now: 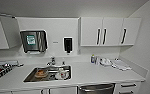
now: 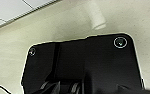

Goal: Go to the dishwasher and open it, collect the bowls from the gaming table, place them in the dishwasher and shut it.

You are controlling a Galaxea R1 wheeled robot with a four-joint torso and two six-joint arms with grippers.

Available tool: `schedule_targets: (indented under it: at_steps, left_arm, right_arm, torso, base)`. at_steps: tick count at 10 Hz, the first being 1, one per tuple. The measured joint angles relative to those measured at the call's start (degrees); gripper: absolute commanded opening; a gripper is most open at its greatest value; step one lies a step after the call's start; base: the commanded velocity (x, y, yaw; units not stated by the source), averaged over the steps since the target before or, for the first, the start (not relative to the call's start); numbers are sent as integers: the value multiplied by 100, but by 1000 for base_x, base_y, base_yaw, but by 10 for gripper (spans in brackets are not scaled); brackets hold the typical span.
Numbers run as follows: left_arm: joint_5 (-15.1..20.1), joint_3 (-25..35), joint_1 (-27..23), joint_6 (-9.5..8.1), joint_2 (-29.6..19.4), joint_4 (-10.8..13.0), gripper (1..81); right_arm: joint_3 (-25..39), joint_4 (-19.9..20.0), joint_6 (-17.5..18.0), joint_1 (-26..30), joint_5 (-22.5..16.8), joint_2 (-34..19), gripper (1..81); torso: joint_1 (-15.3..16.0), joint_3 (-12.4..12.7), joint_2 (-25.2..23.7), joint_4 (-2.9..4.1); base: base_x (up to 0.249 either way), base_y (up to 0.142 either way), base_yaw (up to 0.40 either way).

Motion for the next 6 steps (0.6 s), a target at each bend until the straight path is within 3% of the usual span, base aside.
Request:
schedule_targets:
  at_steps: [5, 6]
  left_arm:
    - [0, -6, -2, 0, 2, 0, 811]
    - [0, -6, -9, 0, 2, 0, 811]
  right_arm:
    - [0, 0, 0, 0, 0, 0, 811]
    - [0, 0, 0, 11, 0, 0, 811]
  torso:
    - [0, 0, 0, 0]
    - [1, 0, 0, 0]
  base:
    - [112, 0, 0]
    - [0, 0, 0]
